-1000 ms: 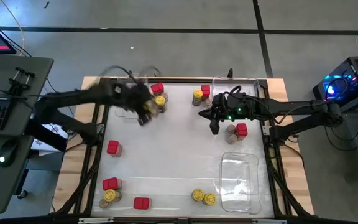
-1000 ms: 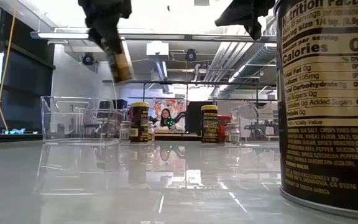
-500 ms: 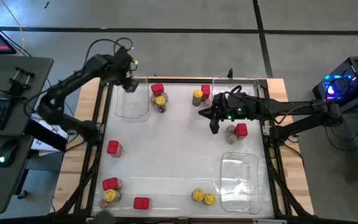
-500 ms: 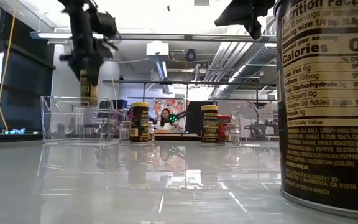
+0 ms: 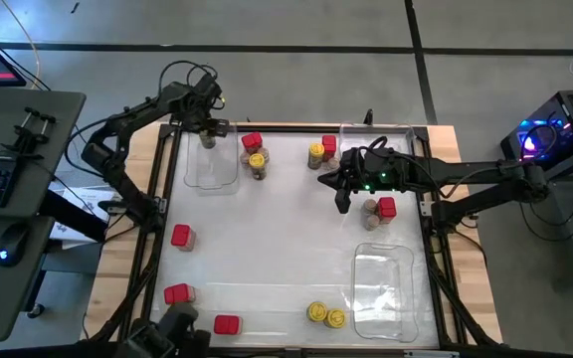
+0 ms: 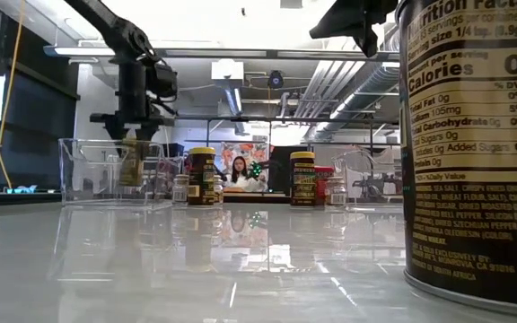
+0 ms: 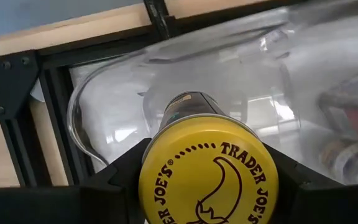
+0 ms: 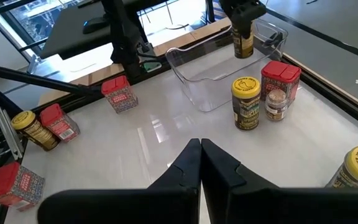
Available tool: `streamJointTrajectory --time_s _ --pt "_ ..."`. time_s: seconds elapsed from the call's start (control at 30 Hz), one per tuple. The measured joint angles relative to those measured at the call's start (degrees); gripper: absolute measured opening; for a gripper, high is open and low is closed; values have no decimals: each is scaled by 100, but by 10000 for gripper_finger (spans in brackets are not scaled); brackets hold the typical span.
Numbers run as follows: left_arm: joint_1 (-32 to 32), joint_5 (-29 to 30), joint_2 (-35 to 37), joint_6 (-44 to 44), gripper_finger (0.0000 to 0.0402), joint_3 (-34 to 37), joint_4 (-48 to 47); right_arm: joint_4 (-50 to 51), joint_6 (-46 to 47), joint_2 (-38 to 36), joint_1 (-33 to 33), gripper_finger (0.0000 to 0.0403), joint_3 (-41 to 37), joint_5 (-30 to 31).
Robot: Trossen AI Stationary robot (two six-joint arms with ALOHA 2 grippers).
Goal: Sort spices by type
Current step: Put the yellow seasoning bottle into the top left transparent bin
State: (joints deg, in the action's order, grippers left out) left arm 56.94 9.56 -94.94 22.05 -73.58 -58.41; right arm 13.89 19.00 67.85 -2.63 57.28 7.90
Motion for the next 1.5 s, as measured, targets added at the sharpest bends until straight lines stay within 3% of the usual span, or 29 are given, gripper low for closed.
streamJointTrajectory --time_s 0.23,0.43,0.73,1.13,1.5 --pt "223 -55 -37 696 189 0 254 1 15 0 0 0 0 -2" --pt "260 -49 -37 780 189 0 245 2 2 0 0 0 0 -2" --pt "261 -41 -37 791 254 0 248 2 0 0 0 0 0 -2" --pt "281 -165 32 765 256 0 287 4 0 0 0 0 0 -3" --pt "547 -114 711 661 256 0 479 4 -2 0 -2 0 0 -4"
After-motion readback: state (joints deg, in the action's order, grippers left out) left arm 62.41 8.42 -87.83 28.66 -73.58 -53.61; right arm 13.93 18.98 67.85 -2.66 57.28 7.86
